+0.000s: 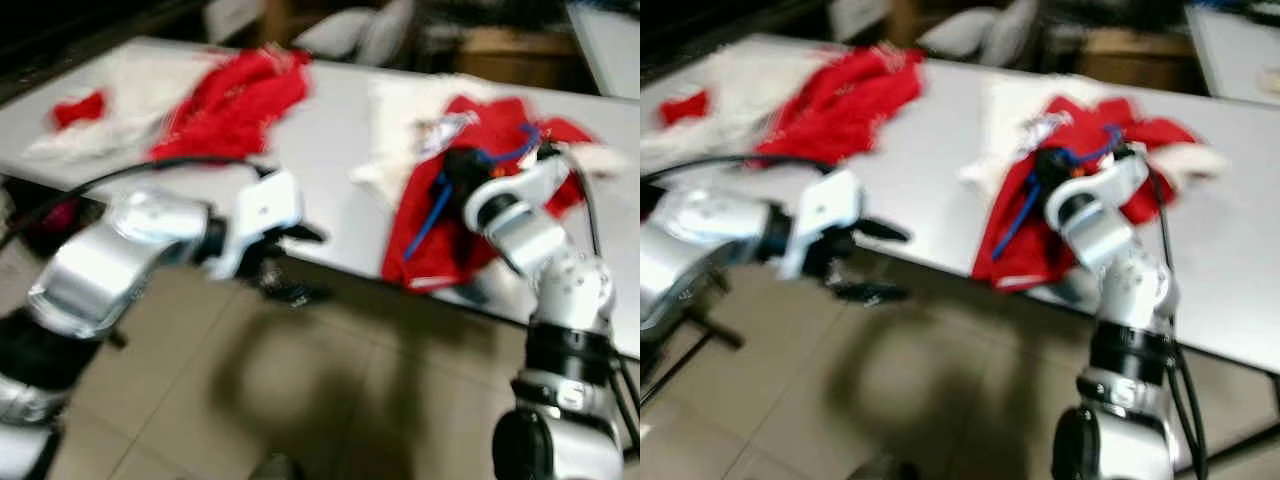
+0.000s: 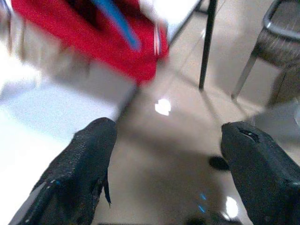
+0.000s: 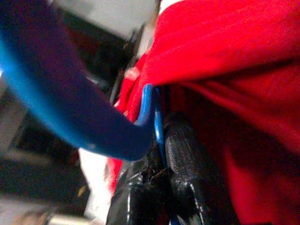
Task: Hang hanger
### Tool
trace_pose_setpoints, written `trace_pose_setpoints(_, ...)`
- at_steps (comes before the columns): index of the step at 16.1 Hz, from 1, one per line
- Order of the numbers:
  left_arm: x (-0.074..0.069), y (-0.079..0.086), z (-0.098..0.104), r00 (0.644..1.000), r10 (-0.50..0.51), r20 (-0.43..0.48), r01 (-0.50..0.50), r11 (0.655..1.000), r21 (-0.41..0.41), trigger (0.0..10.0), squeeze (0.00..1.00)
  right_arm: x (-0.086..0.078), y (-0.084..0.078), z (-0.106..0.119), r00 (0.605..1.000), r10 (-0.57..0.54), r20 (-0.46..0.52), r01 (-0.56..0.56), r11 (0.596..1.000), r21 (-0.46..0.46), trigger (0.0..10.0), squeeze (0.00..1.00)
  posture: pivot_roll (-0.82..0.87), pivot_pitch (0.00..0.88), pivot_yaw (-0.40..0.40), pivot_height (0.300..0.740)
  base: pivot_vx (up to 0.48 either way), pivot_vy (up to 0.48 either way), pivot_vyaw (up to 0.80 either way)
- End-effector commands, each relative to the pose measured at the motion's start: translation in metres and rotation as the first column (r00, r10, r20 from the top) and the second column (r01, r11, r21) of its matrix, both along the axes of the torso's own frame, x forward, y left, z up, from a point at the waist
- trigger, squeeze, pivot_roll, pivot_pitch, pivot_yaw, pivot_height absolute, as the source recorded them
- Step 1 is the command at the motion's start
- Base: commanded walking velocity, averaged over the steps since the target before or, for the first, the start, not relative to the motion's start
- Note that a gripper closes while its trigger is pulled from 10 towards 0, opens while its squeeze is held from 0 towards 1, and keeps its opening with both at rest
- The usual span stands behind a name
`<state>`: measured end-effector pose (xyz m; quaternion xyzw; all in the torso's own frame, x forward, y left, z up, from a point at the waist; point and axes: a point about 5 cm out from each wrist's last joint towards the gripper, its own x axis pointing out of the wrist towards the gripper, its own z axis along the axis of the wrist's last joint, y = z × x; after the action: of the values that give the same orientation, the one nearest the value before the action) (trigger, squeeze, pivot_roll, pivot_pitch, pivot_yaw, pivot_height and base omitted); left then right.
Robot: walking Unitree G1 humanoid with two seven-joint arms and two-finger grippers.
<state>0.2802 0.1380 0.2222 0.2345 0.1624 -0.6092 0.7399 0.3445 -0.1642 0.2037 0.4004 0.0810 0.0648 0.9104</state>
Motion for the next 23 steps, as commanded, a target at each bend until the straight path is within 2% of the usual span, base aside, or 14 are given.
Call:
trace_pose_setpoints(1, 0.000, 0.000, 0.009, 0.999, -0.006, 0.032, 0.007, 0.999, -0.034, 10.0, 1.00, 0.000, 0.006, 0.014, 0.998, 0.040, 0.051, -0.039, 0.999, -0.012, 10.0, 0.00, 0.00, 0.000, 0.060, 0.740, 0.000, 0.000, 0.80)
trace_pose_setpoints(3, 0.004, 0.013, 0.019, 0.993, 0.096, 0.074, -0.086, 0.988, -0.128, 10.0, 1.00, -0.002, 0.007, 0.025, 0.993, 0.080, 0.085, -0.075, 0.996, -0.051, 10.0, 0.00, 0.00, 0.000, 0.060, 0.740, 0.000, 0.000, 0.80)
trace_pose_setpoints(5, 0.004, 0.022, 0.020, 0.972, 0.221, 0.075, -0.200, 0.954, -0.224, 10.0, 1.00, -0.008, 0.011, 0.041, 0.982, 0.143, 0.121, -0.130, 0.986, -0.103, 10.0, 0.00, -0.01, 0.000, 0.039, 0.740, 0.000, 0.000, 0.80)
trace_pose_setpoints(8, -0.018, 0.025, -0.014, 0.933, 0.357, -0.032, -0.353, 0.898, -0.262, 10.0, 1.00, -0.028, 0.014, 0.053, 0.959, 0.249, 0.132, -0.229, 0.962, -0.151, 10.0, 0.00, -0.01, 0.000, -0.019, 0.740, 0.000, 0.000, 0.80)
trace_pose_setpoints(9, -0.025, 0.024, -0.029, 0.899, 0.436, -0.053, -0.432, 0.856, -0.283, 10.0, 1.00, -0.035, 0.013, 0.053, 0.955, 0.268, 0.127, -0.248, 0.957, -0.153, 10.0, 0.00, -0.01, 0.000, -0.037, 0.740, 0.000, 0.000, 0.80)
trace_pose_setpoints(10, -0.027, 0.023, -0.034, 0.874, 0.482, -0.061, -0.476, 0.824, -0.308, 10.0, 1.00, -0.038, 0.013, 0.054, 0.951, 0.279, 0.131, -0.259, 0.954, -0.153, 10.0, 0.00, -0.01, 0.000, -0.045, 0.740, 0.000, 0.000, 0.80)
trace_pose_setpoints(11, -0.031, 0.019, -0.039, 0.829, 0.555, -0.069, -0.538, 0.757, -0.370, 10.0, 1.00, -0.044, 0.014, 0.058, 0.940, 0.306, 0.152, -0.286, 0.947, -0.144, 10.0, 0.00, 0.00, 0.000, -0.059, 0.740, 0.000, 0.000, 0.80)
trace_pose_setpoints(13, -0.038, 0.010, -0.045, 0.774, 0.624, -0.113, -0.603, 0.670, -0.432, 10.0, 1.00, -0.055, 0.020, 0.067, 0.904, 0.376, 0.204, -0.353, 0.925, -0.142, 10.0, 0.00, -0.01, 0.000, -0.074, 0.740, 0.000, 0.000, 0.80)
trace_pose_setpoints(15, -0.045, 0.000, -0.052, 0.770, 0.626, -0.120, -0.611, 0.670, -0.422, 10.0, 1.00, -0.066, 0.031, 0.069, 0.860, 0.456, 0.228, -0.427, 0.889, -0.165, 10.0, 0.00, -0.02, 0.000, -0.080, 0.740, 0.000, 0.000, 0.80)
trace_pose_setpoints(17, -0.044, -0.004, -0.056, 0.744, 0.658, -0.115, -0.636, 0.646, -0.422, 10.0, 1.00, -0.071, 0.034, 0.064, 0.854, 0.479, 0.201, -0.451, 0.876, -0.171, 10.0, 0.00, -0.03, 0.000, -0.082, 0.740, 0.000, 0.000, 0.80)
trace_pose_setpoints(18, -0.039, -0.001, -0.057, 0.707, 0.700, -0.096, -0.668, 0.618, -0.414, 10.0, 0.99, -0.073, 0.034, 0.063, 0.852, 0.487, 0.193, -0.460, 0.872, -0.168, 10.0, 0.00, -0.04, 0.000, -0.082, 0.740, 0.000, 0.000, 0.80)
trace_pose_setpoints(20, -0.037, -0.001, -0.059, 0.685, 0.723, -0.086, -0.687, 0.602, -0.406, 10.0, 0.99, -0.073, 0.030, 0.060, 0.857, 0.484, 0.177, -0.458, 0.873, -0.168, 10.0, 0.00, -0.04, 0.000, -0.084, 0.740, 0.000, 0.000, 0.80)
trace_pose_setpoints(21, -0.038, -0.001, -0.059, 0.684, 0.724, -0.087, -0.690, 0.603, -0.400, 10.0, 0.99, -0.073, 0.028, 0.056, 0.862, 0.480, 0.162, -0.452, 0.873, -0.181, 10.0, 0.00, -0.04, 0.000, -0.084, 0.740, 0.000, 0.000, 0.80)
trace_pose_setpoints(23, -0.044, -0.003, -0.060, 0.718, 0.692, -0.082, -0.665, 0.645, -0.378, 10.0, 0.96, -0.069, 0.019, 0.041, 0.887, 0.450, 0.104, -0.424, 0.883, -0.204, 10.0, 0.00, -0.02, 0.002, -0.082, 0.740, 0.000, 0.000, 0.80)
